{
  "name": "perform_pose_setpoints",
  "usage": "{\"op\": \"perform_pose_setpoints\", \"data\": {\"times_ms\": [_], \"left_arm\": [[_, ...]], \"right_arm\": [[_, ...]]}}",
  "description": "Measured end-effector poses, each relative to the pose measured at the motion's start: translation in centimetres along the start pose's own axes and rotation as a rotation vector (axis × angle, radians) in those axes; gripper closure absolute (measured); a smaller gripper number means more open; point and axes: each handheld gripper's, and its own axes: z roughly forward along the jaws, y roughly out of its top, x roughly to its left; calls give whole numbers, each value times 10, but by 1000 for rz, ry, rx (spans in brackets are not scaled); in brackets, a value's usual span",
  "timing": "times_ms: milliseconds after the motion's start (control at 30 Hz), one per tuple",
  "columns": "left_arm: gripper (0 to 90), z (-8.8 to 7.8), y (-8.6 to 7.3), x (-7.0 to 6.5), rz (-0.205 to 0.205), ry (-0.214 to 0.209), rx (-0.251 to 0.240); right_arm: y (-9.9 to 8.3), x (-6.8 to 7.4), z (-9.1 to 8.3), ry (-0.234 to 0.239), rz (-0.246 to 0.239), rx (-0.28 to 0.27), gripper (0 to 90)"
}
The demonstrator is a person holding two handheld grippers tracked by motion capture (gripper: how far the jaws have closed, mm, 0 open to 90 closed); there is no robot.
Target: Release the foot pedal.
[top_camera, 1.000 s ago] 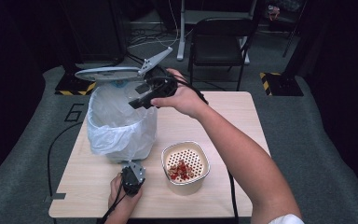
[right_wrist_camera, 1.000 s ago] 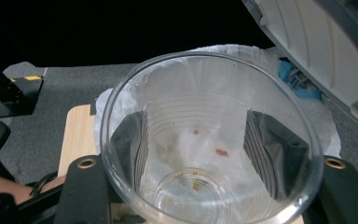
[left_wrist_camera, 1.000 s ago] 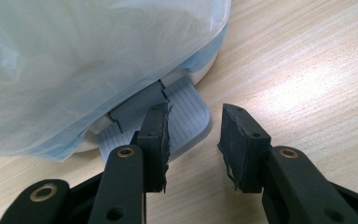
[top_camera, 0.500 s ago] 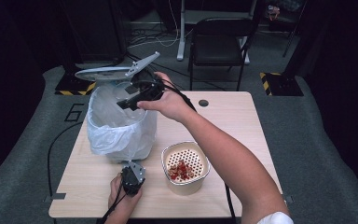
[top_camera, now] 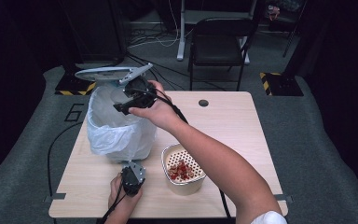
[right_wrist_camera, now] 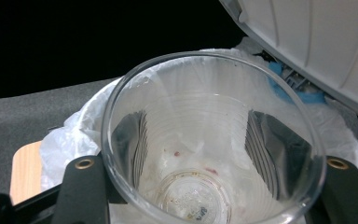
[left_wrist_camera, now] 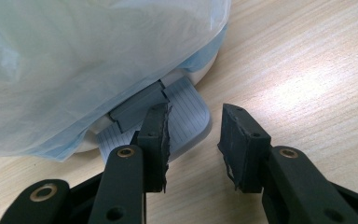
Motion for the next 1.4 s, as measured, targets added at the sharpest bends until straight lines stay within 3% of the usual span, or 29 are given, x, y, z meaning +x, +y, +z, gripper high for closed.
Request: {"op": "perform_pose_setpoints", "data": {"times_ms": [100,500,600,633,667,767,800,900,1067,1200,1400], "left_arm": [[622,0,0,0,0,0,0],[623,-1,0,0,2,0,7],[623,-1,0,0,3,-1,6],[622,-1,0,0,3,-1,6],[622,-1,0,0,3,-1,6],[623,-1,0,0,3,-1,6],[622,-1,-1,0,3,-2,5],[622,-1,0,0,3,-1,6],[623,-1,0,0,2,-1,5],[622,0,-1,0,-3,7,-1],[617,0,-1,4,-25,-25,-14]], "right_arm": [[-1,3,6,-17,5,4,381],[-7,4,24,-80,158,-2,347],[-8,5,30,-81,199,-2,265],[-8,6,31,-79,203,-6,178],[-8,10,33,-87,238,-17,132],[-9,11,33,-111,207,-25,112],[-10,12,33,-114,218,-30,94],[-12,11,30,-128,215,-25,88],[-16,9,17,-114,210,-8,114],[-22,7,-1,-115,209,-21,139],[-32,4,-34,-129,198,-34,140]]}}
